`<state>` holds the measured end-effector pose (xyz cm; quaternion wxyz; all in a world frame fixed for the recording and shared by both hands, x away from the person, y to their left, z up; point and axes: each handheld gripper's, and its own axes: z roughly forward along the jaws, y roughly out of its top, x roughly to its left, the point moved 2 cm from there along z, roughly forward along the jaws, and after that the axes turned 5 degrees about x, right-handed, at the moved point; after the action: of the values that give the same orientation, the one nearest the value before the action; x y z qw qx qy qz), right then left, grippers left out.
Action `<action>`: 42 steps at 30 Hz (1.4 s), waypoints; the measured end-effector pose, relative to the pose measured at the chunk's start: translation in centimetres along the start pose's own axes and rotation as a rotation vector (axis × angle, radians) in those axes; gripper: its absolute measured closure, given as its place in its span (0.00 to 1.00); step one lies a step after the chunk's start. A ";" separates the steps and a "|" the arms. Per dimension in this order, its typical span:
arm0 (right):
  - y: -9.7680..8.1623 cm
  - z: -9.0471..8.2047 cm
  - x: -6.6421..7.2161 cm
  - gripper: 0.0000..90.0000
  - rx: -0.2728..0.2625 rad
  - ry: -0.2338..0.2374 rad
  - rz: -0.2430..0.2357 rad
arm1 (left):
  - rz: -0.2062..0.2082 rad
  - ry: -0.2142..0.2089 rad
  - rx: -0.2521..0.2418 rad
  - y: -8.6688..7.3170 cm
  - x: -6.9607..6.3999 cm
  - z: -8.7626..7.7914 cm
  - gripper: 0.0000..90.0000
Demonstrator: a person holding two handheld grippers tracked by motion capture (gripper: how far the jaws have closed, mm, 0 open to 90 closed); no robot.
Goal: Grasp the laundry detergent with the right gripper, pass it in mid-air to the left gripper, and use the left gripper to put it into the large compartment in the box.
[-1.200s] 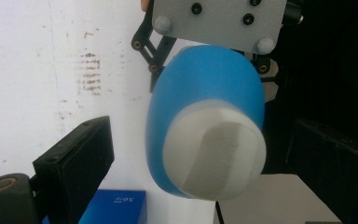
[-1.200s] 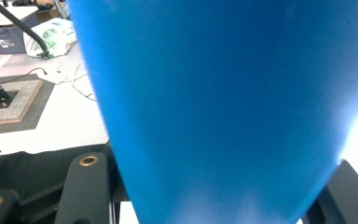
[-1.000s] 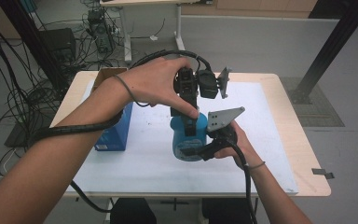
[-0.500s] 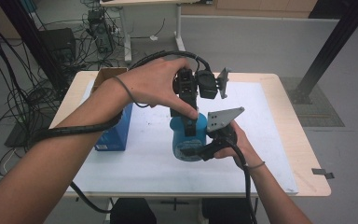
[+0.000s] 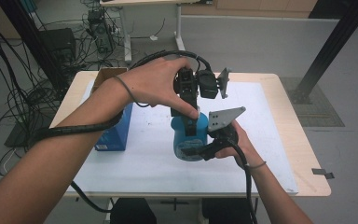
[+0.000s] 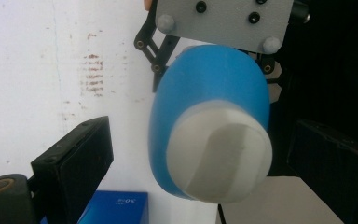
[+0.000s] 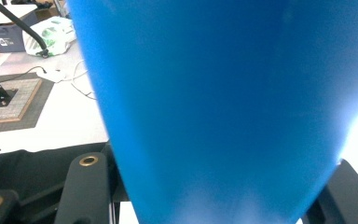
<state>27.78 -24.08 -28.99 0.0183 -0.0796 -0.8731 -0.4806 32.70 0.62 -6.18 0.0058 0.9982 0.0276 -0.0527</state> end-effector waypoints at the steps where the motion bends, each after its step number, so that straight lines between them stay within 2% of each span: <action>1: 0.0 0.0 0.0 0.46 -0.001 -0.002 -0.001 | -0.002 0.000 0.001 0.0 0.0 0.0 0.08; 30: 0.2 0.2 0.1 0.46 0.005 0.003 -0.009 | -0.002 0.004 -0.006 -0.2 -0.2 0.0 0.08; 42: 0.5 0.2 0.3 0.46 0.005 0.003 -0.020 | 0.008 0.007 0.014 0.4 -0.5 0.5 0.08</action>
<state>27.60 -23.65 -28.67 0.0150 -0.0704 -0.8749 -0.4789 32.12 0.16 -6.64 -0.0012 0.9985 0.0232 -0.0494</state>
